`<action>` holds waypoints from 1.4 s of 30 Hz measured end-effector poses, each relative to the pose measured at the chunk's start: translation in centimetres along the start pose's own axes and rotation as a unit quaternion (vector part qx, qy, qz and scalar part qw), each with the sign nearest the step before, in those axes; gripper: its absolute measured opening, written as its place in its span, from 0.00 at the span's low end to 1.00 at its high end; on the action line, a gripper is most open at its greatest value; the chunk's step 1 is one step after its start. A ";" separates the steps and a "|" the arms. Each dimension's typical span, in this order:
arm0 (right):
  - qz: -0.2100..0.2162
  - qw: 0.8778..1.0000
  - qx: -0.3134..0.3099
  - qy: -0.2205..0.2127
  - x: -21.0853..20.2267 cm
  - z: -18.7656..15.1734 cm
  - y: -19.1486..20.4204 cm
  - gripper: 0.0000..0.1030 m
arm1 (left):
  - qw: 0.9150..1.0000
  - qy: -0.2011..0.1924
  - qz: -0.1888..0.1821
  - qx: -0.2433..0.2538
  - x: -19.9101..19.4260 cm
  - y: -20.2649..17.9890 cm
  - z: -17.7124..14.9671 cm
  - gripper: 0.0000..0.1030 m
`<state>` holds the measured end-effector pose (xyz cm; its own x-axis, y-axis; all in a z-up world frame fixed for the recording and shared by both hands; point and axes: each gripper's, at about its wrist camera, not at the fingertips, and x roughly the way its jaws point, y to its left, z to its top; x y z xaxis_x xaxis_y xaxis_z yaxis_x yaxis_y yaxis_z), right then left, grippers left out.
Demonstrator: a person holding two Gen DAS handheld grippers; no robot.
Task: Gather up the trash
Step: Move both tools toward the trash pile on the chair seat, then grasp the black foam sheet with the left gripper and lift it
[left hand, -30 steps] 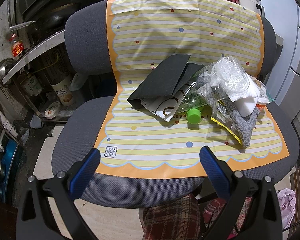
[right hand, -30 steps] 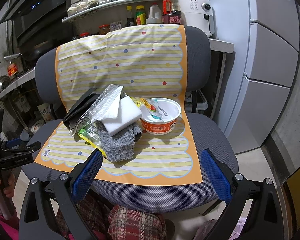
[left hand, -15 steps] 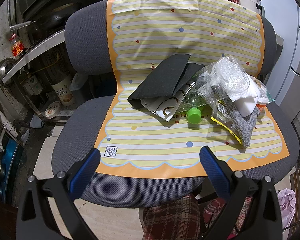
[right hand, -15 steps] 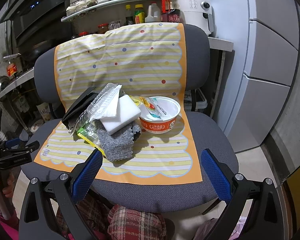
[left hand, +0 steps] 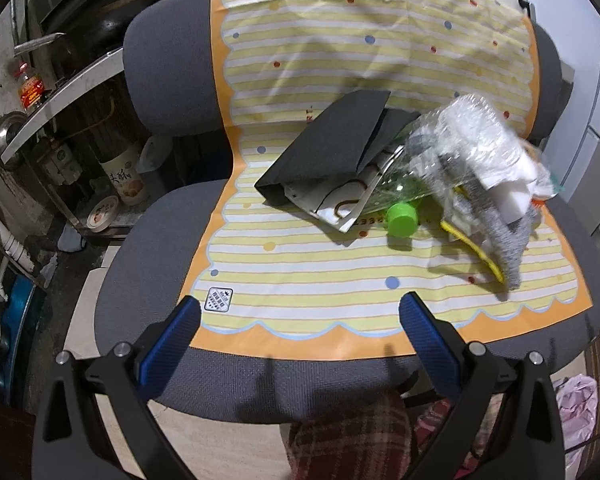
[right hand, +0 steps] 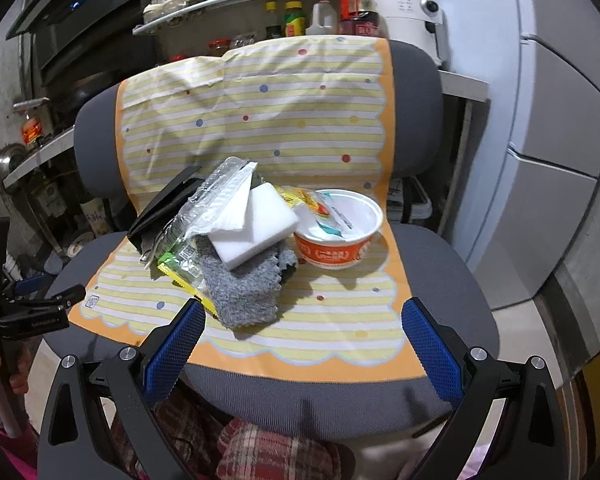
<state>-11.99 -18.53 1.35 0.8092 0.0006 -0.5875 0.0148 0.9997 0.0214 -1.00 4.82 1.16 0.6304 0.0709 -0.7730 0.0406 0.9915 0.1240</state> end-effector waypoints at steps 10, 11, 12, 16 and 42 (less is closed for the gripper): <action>0.061 0.997 -0.051 0.013 5.2 3.1 5.4 0.94 | 1.000 -0.006 0.007 -0.004 3.2 2.0 1.6 0.94; 0.062 0.997 -0.053 0.011 5.3 3.2 5.7 0.94 | 1.000 -0.013 0.001 -0.002 3.5 2.3 2.0 0.94; 0.064 0.996 -0.053 0.008 5.3 3.3 6.0 0.94 | 1.000 -0.020 -0.007 0.002 3.7 2.4 2.4 0.94; 0.059 0.997 -0.055 0.011 6.0 3.7 6.4 0.94 | 0.997 -0.040 -0.049 0.037 5.8 2.2 4.4 0.94; 0.030 0.998 -0.054 0.022 7.0 3.4 5.4 0.94 | 0.988 -0.127 -0.063 0.058 9.3 3.1 12.4 0.00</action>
<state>-4.26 -13.24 0.05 0.7806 0.0586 -0.6223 -0.0979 0.9948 -0.0292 14.56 7.18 2.05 0.7889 -0.0961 -0.6070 0.2095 0.9706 0.1187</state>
